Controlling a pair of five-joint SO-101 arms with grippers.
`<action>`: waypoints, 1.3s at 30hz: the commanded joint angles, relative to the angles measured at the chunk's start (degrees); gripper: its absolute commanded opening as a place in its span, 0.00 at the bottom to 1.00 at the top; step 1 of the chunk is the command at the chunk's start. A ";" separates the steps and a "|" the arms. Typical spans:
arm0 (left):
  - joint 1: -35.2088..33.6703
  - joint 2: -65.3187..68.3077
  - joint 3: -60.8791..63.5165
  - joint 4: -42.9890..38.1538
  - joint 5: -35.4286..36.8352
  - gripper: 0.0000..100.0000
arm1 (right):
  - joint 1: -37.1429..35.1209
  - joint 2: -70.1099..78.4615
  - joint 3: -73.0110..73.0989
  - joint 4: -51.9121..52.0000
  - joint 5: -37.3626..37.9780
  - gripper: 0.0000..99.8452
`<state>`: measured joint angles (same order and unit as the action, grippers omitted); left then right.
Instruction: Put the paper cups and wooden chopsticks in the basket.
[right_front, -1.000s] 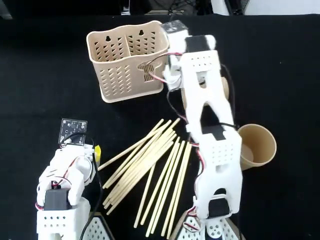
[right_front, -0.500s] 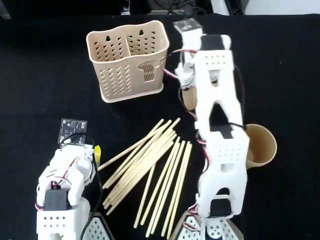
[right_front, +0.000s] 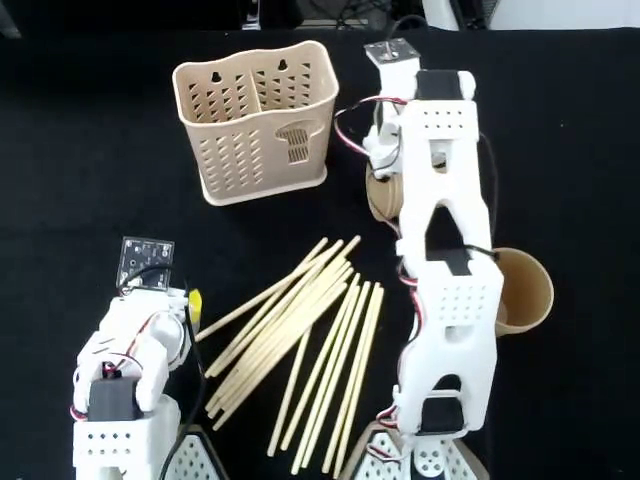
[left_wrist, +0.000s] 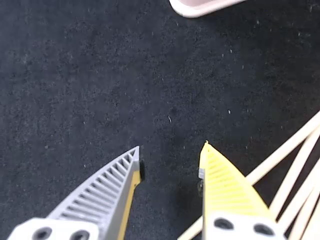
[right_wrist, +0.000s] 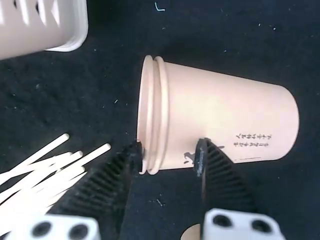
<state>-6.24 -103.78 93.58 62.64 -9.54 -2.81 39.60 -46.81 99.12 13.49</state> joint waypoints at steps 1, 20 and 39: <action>-0.84 -0.53 -0.57 -1.67 -0.18 0.20 | -3.34 -2.07 -2.24 0.53 0.53 0.19; -1.10 -0.53 -0.57 -1.67 -0.18 0.20 | -0.09 1.54 -2.33 0.53 0.53 0.01; -1.10 -0.53 -0.66 -1.76 -0.18 0.20 | 0.00 -17.80 4.79 1.93 1.67 0.01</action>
<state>-6.68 -103.78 93.58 62.02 -9.54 -3.25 27.47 -42.59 100.53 14.11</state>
